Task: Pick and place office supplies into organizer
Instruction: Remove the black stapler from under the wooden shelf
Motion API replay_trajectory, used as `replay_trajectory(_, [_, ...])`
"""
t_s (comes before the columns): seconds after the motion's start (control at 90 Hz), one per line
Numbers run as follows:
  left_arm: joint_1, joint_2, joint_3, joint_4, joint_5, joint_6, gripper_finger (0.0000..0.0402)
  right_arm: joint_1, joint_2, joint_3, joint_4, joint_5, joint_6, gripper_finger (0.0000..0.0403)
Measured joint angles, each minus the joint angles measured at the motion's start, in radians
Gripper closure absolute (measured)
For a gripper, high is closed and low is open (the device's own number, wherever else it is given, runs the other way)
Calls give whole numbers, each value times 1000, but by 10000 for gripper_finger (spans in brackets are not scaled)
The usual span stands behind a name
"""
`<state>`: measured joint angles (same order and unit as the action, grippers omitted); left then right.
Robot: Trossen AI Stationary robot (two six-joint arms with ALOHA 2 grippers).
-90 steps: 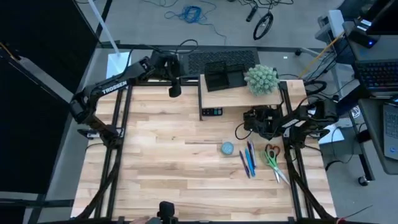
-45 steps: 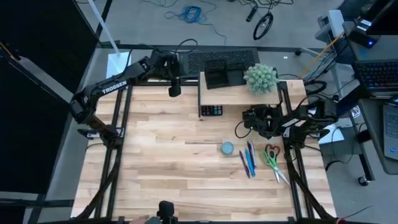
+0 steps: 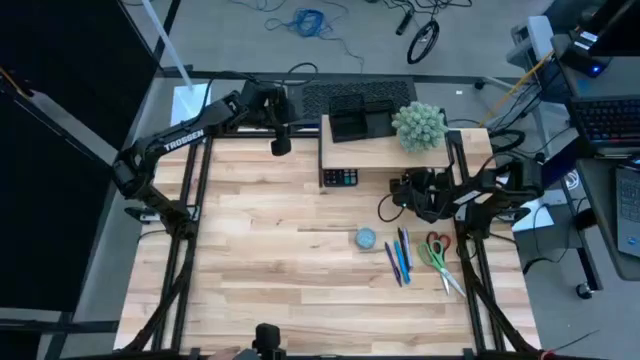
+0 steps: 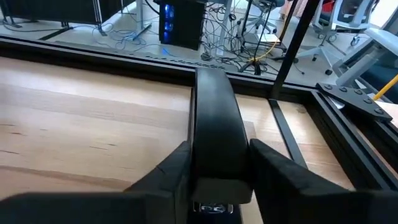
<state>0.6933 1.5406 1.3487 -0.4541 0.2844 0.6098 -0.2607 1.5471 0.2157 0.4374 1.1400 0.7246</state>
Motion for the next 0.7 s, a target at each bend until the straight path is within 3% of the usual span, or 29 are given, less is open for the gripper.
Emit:
replay_trajectory(0.311, [0, 0, 0, -5, -1, -3, 301, 59, -21, 42, -85, -95, 47, 291])
replay_trajectory(0.489, [0, 0, 0, -10, -2, -29, 301, 83, -71, 110, -262, -172, 63, 291])
replay_trajectory(0.7, [-4, 0, 0, -12, -5, -81, 301, 155, -157, 172, -527, -243, 211, 291])
